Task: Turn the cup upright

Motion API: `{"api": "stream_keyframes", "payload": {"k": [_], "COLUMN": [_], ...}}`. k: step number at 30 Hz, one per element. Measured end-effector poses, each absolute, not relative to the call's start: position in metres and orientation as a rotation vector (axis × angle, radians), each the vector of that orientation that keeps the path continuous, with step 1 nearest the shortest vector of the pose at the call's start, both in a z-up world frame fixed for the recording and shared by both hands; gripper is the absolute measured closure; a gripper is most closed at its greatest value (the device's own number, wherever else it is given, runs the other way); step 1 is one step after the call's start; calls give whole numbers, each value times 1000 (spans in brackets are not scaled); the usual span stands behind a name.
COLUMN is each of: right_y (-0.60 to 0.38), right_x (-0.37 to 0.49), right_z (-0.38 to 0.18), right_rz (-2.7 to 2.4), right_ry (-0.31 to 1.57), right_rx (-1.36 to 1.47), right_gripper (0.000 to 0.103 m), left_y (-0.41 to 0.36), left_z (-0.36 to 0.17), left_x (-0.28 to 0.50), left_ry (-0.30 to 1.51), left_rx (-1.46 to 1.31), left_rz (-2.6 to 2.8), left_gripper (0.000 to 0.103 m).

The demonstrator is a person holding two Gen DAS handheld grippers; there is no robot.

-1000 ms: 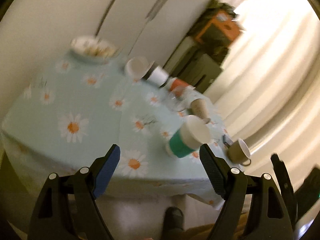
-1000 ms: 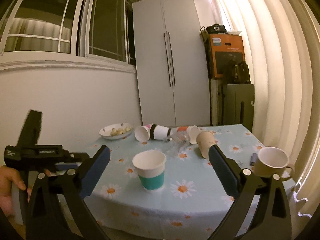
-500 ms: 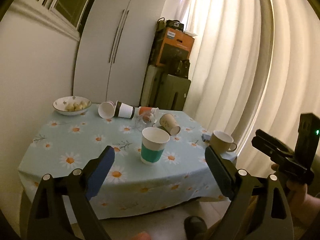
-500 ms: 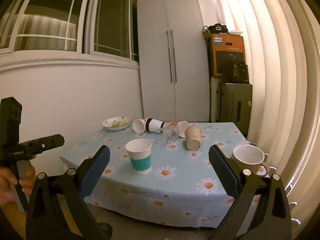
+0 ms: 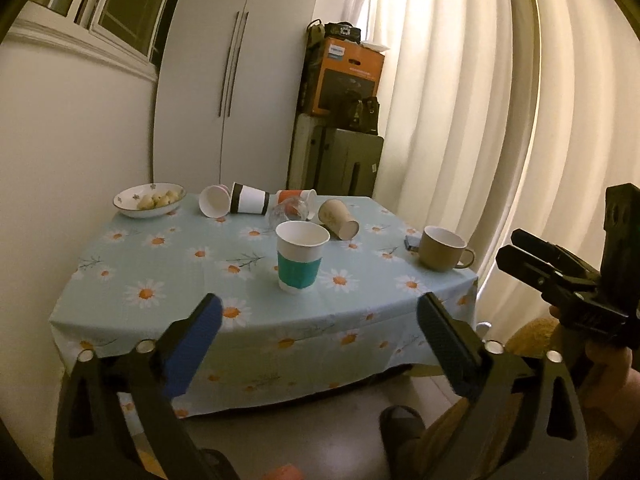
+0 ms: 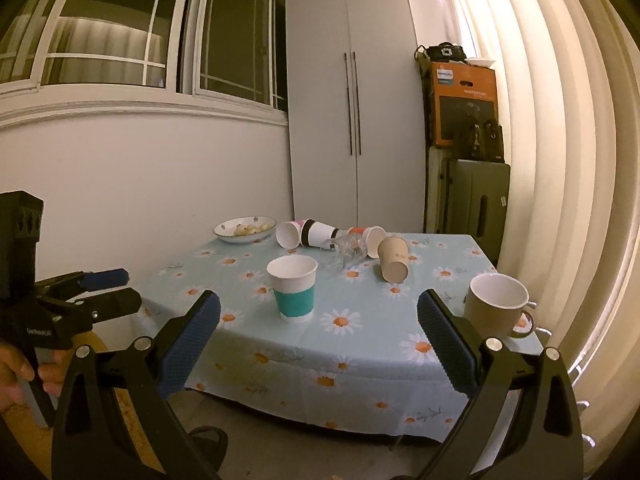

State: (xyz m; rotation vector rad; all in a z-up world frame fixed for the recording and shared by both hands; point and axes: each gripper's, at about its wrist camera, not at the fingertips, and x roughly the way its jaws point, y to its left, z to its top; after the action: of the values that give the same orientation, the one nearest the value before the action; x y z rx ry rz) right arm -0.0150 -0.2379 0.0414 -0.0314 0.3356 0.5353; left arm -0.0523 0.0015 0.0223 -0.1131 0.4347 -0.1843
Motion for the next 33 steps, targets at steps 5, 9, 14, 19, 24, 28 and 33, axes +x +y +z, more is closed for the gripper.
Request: {"api": "stream_keyframes", "payload": {"k": [5,9,14,19,24,28,33], "right_y": [-234,-232,-232,-230,-229,-225,-223], "right_x": [-17,-19,-20,-19,-19,-18,-18], "right_z": [37,34,34,33,32,30,31], "right_rz": [511,505,496,496,499,504,504], "right_ry": [349,347,340,344,347,353,355], "right_rx": [-56,-66,-61,-71,-76,-87,-92], "right_gripper": [5,5,5,5,5,5,5], "left_y": [1,0,-4,-5,-5,-6,-5], "left_z": [20,17,15,13,11,11,11], "left_x": [-54,-53,-51,-47,-45,-43,-41], "left_ry": [435,454,466,479,480,480,481], "left_rx": [-113,-116,-98,-100,-97,-100,-104], "left_rz": [-169,-161,-150,-149,-138,-137,-134], "left_gripper": [7,7,7,7,7,7,7]}}
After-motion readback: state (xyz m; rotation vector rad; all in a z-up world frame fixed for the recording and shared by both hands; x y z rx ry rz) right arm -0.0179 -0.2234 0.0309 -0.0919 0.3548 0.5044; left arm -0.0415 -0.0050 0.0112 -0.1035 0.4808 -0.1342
